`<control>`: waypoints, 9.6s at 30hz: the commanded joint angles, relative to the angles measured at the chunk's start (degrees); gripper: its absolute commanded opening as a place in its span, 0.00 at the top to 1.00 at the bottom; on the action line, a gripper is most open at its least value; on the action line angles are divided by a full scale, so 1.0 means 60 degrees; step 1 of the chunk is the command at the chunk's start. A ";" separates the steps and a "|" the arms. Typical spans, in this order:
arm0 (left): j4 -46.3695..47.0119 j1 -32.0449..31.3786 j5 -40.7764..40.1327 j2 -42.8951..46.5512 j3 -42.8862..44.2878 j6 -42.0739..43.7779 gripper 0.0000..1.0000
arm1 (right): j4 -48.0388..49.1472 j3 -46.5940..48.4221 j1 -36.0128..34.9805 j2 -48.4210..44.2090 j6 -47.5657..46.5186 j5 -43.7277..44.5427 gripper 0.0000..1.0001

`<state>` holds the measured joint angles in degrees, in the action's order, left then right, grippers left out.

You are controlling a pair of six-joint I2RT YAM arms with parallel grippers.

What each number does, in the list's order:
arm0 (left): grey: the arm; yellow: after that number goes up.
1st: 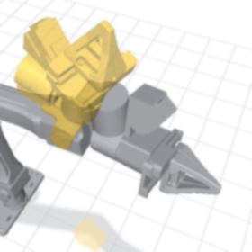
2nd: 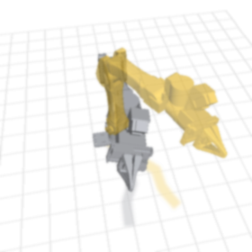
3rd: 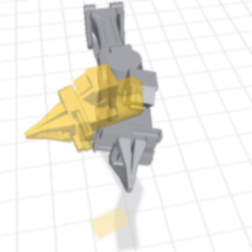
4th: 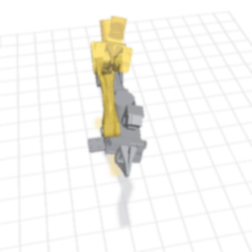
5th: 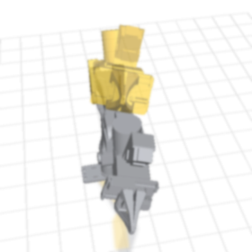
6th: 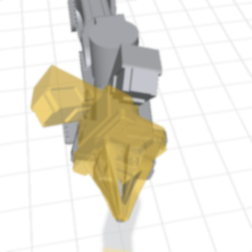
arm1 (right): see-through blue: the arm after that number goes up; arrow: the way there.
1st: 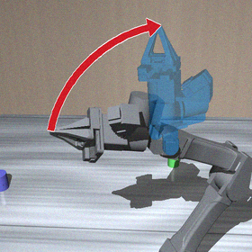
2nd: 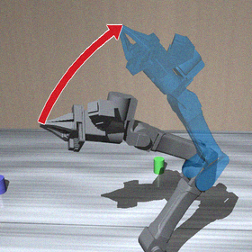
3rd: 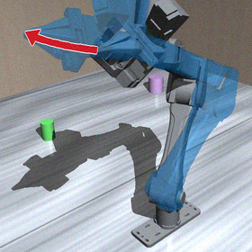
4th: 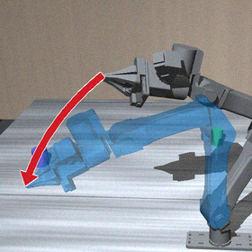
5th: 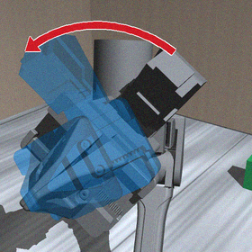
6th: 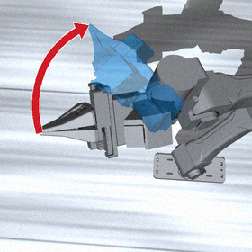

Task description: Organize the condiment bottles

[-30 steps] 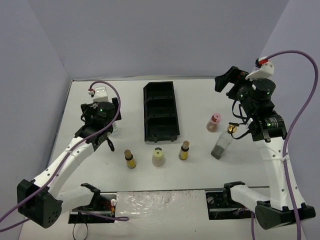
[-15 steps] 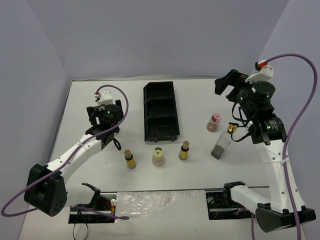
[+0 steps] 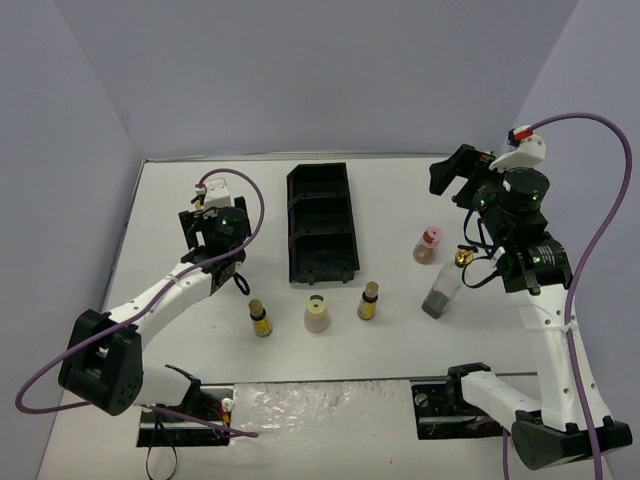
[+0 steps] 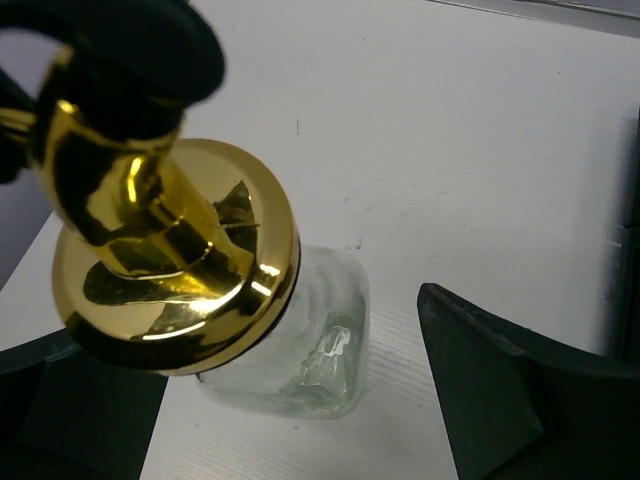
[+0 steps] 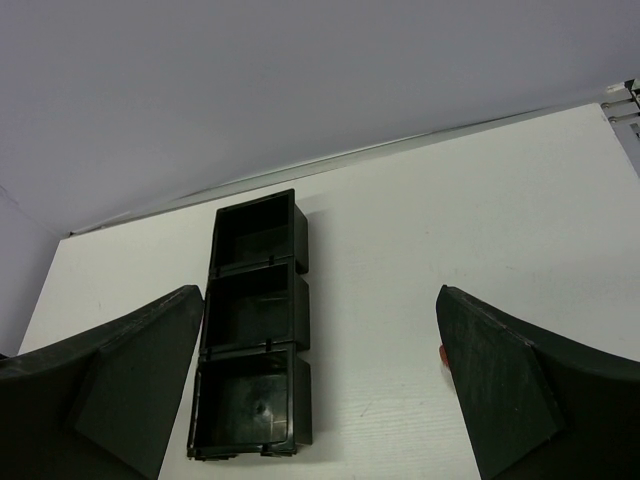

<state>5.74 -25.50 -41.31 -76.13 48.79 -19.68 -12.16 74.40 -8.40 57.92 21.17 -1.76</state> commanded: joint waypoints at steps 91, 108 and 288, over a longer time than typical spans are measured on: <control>0.0143 -0.0658 0.6885 -1.0730 1.6382 0.1684 1.00 | 0.2486 -0.1800 -0.0670 0.0019 -0.0148 0.0641 0.00; 0.0879 -0.1112 0.6806 -1.0926 1.5495 0.1680 1.00 | 0.2642 -0.2240 -0.0860 -0.0083 -0.0238 0.0752 0.00; 0.5049 -0.7806 0.5397 -0.8593 0.9051 0.1102 0.10 | -0.3861 0.2043 -0.1269 -0.1524 -0.0746 0.4926 0.00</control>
<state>31.59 -71.79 -7.89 -128.74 98.81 -13.65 -37.95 86.67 -15.53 48.81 17.98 27.01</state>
